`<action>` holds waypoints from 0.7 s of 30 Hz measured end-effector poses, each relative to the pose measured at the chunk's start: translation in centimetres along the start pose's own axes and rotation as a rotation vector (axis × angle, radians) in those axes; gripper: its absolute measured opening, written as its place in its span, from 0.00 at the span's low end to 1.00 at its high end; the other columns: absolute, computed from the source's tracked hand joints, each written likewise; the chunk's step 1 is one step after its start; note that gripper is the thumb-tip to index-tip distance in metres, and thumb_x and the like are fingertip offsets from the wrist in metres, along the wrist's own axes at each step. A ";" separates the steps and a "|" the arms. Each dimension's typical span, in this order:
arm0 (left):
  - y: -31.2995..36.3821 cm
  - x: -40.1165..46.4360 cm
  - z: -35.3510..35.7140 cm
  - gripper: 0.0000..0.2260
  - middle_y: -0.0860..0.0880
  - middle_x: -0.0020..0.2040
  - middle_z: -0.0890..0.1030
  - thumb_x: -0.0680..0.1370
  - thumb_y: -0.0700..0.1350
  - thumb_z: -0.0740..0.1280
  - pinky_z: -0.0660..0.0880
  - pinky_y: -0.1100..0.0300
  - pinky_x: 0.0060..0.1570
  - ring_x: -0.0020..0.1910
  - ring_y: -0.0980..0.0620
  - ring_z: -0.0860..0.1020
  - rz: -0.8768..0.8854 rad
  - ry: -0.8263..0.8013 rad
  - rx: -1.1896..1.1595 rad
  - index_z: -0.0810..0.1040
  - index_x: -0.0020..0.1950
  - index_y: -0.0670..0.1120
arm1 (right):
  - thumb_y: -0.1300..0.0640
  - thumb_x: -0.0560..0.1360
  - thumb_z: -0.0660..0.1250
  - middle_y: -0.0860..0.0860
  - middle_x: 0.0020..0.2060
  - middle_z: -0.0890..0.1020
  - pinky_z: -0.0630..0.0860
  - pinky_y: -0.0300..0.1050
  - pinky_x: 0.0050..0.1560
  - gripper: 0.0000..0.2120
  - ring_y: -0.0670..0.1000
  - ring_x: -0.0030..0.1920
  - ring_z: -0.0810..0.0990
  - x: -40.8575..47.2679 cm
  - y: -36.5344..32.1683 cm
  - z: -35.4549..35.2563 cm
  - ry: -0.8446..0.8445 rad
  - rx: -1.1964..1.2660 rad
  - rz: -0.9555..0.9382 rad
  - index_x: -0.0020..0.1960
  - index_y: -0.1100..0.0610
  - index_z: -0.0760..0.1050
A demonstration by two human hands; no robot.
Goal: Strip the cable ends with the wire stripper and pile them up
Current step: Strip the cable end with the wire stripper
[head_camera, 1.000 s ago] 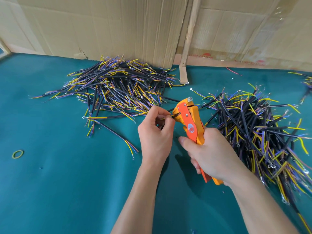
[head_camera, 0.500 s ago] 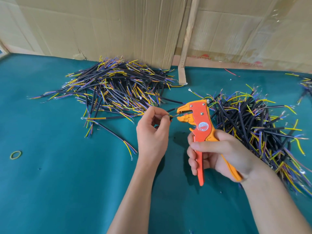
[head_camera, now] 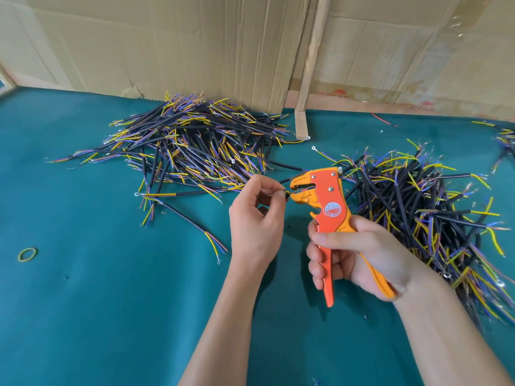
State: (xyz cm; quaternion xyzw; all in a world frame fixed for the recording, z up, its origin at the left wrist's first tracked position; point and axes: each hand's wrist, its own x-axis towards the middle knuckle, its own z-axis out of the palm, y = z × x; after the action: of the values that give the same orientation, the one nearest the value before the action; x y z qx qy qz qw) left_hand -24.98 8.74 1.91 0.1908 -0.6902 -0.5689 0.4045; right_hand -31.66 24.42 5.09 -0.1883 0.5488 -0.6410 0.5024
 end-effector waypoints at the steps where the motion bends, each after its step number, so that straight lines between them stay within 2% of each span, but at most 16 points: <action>1: 0.0 0.0 0.0 0.07 0.53 0.35 0.77 0.77 0.33 0.66 0.73 0.54 0.41 0.36 0.50 0.75 0.004 -0.003 0.001 0.77 0.43 0.43 | 0.61 0.72 0.73 0.62 0.36 0.75 0.79 0.56 0.36 0.05 0.61 0.33 0.77 -0.1 -0.1 0.0 -0.002 0.000 0.002 0.44 0.60 0.77; 9: -0.2 0.0 -0.2 0.07 0.55 0.35 0.77 0.78 0.33 0.66 0.72 0.57 0.40 0.36 0.50 0.75 0.028 -0.013 0.019 0.77 0.43 0.43 | 0.60 0.71 0.73 0.61 0.34 0.75 0.79 0.54 0.33 0.05 0.60 0.32 0.76 -0.1 -0.1 0.1 0.011 -0.027 0.008 0.42 0.59 0.77; 21: -0.2 0.0 -0.2 0.08 0.56 0.35 0.76 0.77 0.32 0.66 0.71 0.59 0.40 0.35 0.52 0.75 0.026 -0.021 0.031 0.76 0.43 0.44 | 0.58 0.71 0.73 0.61 0.33 0.74 0.78 0.53 0.31 0.10 0.59 0.29 0.74 -0.1 0.0 0.3 0.046 -0.026 0.017 0.44 0.61 0.73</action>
State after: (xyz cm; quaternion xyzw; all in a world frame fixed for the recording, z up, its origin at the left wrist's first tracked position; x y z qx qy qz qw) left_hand -24.85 8.61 1.73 0.1820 -0.7054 -0.5548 0.4018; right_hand -31.39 24.32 5.27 -0.1755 0.5702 -0.6337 0.4924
